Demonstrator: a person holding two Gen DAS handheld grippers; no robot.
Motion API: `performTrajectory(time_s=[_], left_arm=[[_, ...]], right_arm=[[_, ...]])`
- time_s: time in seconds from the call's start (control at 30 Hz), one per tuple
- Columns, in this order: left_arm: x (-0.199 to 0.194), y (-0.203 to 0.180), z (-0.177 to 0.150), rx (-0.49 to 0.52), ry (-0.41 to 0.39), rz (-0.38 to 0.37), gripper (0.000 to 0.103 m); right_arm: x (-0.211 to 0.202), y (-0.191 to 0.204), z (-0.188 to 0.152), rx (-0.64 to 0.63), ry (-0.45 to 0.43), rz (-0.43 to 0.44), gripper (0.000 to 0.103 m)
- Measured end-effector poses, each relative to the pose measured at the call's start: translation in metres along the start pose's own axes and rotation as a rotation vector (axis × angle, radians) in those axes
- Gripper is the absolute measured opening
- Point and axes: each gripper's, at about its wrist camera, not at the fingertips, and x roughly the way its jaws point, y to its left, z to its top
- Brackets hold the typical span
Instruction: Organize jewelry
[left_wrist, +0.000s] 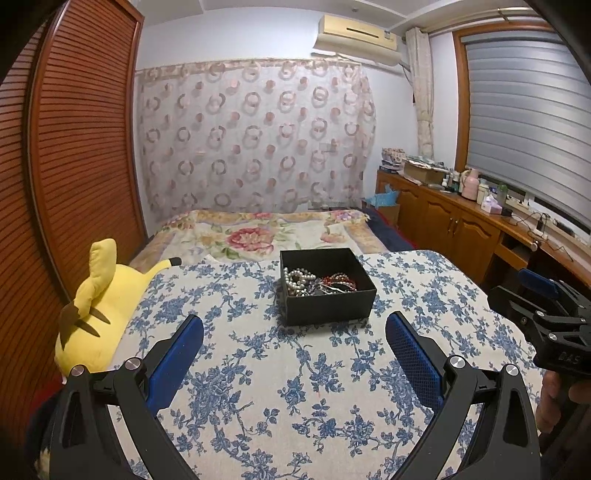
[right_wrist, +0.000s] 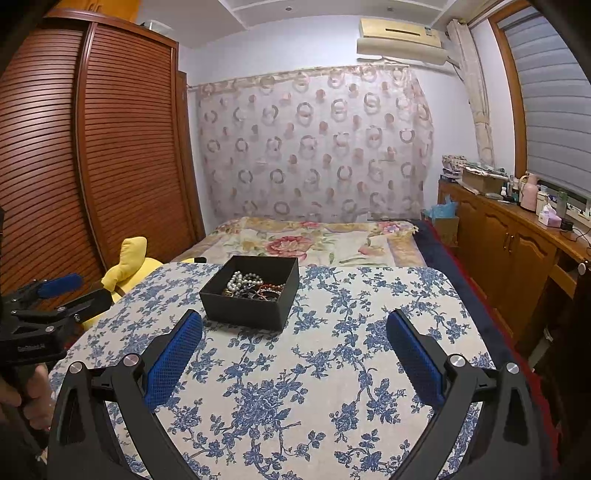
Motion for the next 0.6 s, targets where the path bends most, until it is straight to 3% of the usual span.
performTrajectory(time_s=[0.6], left_arm=[[-0.0028, -0.0003, 0.0002, 0.001, -0.004, 0.0, 0.095]], right_arm=[[-0.0002, -0.0002, 0.0005, 0.0, 0.0, 0.001, 0.101]])
